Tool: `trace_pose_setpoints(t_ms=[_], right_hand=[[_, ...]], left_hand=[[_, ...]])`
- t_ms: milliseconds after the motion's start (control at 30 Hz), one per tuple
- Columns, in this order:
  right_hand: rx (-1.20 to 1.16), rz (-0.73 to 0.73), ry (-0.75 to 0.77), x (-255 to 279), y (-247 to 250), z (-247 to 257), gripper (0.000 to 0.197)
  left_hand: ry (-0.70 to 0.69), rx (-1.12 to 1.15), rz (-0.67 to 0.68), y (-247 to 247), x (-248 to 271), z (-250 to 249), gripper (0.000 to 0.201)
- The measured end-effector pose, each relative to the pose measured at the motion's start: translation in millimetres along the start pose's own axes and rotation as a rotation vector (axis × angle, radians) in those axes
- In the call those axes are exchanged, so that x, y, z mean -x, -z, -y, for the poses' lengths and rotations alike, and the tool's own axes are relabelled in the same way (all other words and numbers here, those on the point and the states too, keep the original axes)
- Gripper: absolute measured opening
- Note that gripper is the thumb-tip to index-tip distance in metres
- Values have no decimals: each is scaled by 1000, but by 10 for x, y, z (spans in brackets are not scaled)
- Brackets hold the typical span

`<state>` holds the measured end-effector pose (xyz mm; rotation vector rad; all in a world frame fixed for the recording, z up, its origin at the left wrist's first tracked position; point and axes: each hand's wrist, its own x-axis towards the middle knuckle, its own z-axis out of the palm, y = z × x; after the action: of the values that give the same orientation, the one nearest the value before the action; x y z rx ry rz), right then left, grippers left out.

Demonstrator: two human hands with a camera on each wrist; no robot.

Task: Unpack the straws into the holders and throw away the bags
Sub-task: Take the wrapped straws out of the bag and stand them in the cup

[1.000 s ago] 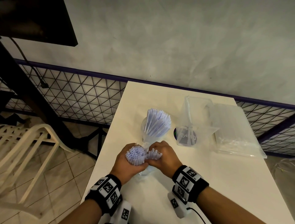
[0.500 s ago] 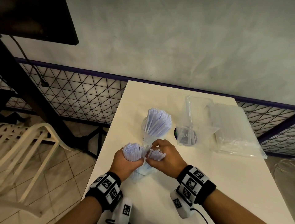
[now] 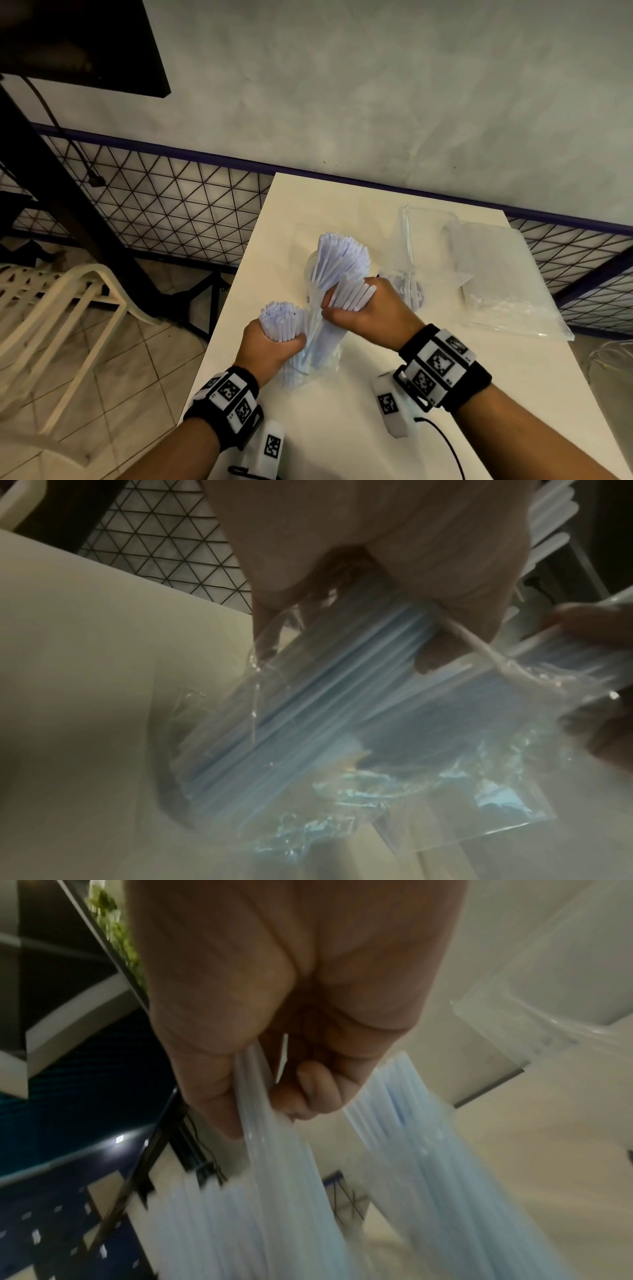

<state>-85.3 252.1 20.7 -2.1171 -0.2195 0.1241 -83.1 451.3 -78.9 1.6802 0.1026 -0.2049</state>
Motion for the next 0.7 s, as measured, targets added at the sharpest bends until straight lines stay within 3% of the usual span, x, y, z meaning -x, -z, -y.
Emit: trace_pose_setpoints(t_ms=[67,133,400,600,700], right_hand=[[-9,-47,11,-39,142,100,23],[-40,-89,34,-77,314,233,16],[-188,-333,93,-343,891,488,8],[-31,-346,32,-675,781,224,1],[45,-284,-63,-790,616,56,10]], left_hand=[[10,10,-18,-3,-17,24,27],[26,8,-21,-5,-30,49,31],[46,-8,-14,-12,13,5,24],[50,-12,-28,-17,18,-19,28],[44,-14,-26,-20,26,-35,28]])
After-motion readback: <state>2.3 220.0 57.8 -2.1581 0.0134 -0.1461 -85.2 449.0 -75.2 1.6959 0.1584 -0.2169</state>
